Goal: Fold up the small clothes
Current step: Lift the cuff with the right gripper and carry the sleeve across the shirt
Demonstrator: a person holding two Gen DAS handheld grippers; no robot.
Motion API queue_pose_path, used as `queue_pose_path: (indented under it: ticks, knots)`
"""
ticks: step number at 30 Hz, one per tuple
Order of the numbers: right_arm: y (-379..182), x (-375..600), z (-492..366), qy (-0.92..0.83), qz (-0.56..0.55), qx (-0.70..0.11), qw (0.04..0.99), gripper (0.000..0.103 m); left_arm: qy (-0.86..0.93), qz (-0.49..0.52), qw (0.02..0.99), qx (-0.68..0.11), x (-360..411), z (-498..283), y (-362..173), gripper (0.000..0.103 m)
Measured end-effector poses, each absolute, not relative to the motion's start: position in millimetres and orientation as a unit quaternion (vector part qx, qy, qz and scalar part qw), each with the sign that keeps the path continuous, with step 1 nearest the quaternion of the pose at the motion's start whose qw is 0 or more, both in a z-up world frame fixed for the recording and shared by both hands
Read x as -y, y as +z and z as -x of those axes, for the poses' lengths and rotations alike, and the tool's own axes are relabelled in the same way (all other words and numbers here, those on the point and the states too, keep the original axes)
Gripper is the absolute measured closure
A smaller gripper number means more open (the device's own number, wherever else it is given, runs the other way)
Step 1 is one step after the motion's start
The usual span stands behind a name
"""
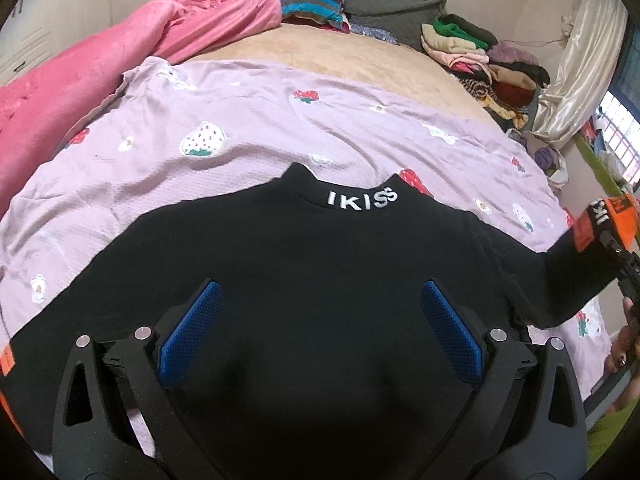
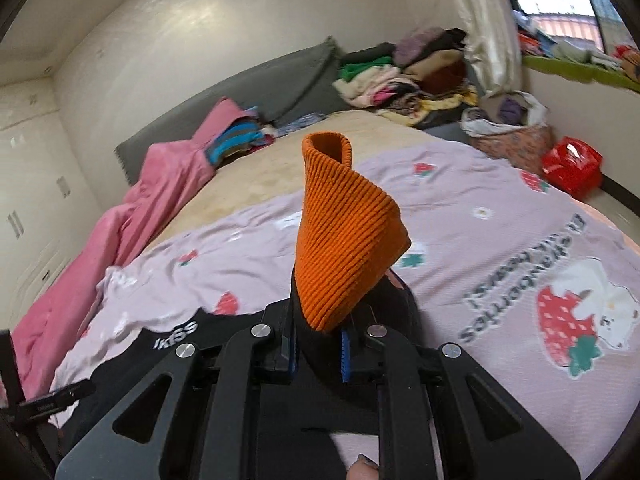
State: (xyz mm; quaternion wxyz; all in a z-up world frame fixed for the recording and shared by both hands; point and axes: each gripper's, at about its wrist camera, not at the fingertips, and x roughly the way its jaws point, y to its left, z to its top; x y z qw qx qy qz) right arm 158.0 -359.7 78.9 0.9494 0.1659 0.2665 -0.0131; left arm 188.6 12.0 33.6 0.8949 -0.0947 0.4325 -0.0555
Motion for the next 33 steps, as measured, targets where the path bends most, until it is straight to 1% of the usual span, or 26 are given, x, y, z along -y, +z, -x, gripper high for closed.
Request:
queue_pose_path:
  ticks: [4,12,23,25,32,33]
  knots:
    - [79,326,-167,0.008,-0.148,-0.274,0.95,0.089,-0.059,0.108,0.894,-0.43,-28,-185,33,0.009]
    - [74,261,-177,0.052,-0.108,-0.292,0.949,0.089,-0.105,0.188,0.876,-0.432,-55,-186,19,0.009]
    - [46,188,-182,0.108,-0.076,-0.333,0.933,0.089,-0.151,0.269,0.845,-0.437,-70,-195,0,0.009]
    - [41,178,-182,0.115,-0.072,-0.34,0.931,0.087,-0.152,0.283,0.838,-0.441,-73,-198,-5,0.009]
    - [15,145,-180,0.14,-0.059,-0.369,0.917,0.086,-0.166,0.329,0.813,-0.451,-82,-203,-20,0.009]
    - [13,143,-179,0.142,-0.058,-0.372,0.915,0.083,-0.169,0.332,0.811,-0.451,-82,-204,-22,0.01]
